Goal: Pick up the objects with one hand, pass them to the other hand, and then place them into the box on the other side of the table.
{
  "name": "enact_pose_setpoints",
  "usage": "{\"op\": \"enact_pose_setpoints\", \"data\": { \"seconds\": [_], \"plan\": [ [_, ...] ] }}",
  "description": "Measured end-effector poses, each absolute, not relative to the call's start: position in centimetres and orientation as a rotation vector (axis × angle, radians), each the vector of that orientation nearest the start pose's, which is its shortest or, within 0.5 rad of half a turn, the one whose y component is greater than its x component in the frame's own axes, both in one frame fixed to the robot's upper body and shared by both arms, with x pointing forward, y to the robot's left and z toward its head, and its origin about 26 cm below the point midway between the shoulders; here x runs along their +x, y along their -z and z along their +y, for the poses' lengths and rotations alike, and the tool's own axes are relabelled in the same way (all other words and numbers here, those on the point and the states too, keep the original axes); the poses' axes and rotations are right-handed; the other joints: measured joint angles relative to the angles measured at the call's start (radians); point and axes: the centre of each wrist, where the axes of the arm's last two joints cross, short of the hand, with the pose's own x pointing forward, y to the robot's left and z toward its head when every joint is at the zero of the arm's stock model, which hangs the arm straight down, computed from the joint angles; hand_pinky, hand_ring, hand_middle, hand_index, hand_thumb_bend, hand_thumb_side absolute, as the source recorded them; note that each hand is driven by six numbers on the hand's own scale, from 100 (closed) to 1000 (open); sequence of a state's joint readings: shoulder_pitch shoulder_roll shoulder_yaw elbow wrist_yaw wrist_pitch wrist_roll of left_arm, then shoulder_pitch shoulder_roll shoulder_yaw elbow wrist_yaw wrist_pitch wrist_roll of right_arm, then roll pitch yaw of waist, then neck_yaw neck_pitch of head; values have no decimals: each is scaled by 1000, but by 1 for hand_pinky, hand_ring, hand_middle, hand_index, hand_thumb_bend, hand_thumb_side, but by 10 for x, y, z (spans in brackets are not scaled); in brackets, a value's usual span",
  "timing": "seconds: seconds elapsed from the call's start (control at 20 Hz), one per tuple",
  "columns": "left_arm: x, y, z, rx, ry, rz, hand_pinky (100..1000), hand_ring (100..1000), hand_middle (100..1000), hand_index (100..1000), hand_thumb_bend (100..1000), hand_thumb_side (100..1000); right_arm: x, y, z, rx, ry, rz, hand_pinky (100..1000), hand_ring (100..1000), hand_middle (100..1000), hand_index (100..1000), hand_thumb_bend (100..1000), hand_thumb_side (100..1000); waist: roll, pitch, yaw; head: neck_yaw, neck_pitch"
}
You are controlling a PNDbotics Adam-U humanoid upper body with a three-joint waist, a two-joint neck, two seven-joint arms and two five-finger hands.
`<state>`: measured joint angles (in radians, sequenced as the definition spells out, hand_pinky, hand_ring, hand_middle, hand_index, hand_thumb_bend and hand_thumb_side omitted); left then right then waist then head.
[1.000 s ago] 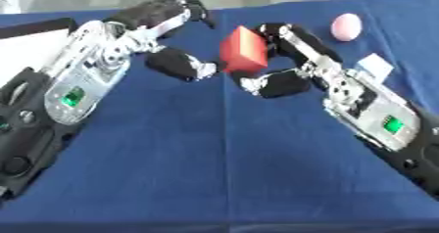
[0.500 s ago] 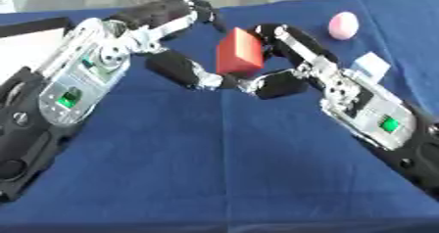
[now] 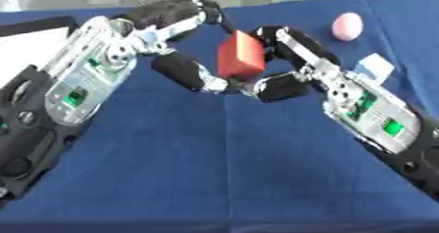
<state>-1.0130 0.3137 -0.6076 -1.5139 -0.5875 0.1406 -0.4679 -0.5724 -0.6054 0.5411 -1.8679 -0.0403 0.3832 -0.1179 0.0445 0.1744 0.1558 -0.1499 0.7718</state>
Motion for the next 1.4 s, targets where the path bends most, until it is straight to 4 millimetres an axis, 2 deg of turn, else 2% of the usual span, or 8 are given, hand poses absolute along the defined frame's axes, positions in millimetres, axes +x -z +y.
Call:
{"op": "enact_pose_setpoints", "data": {
  "seconds": [0.5,1.4],
  "plan": [
    [375,-254,65,562,1763,-1828,802,873,804,841,607,571,316,-195,-176,-230,-915,-1821,638,750,613,561,284,100,-1,0,0,7,0],
    [375,-249,59,501,1787,-1813,805,875,800,836,554,583,315,-194,-175,-225,-931,-1817,637,751,613,560,274,100,-2,4,-2,8,0]
  ]
}}
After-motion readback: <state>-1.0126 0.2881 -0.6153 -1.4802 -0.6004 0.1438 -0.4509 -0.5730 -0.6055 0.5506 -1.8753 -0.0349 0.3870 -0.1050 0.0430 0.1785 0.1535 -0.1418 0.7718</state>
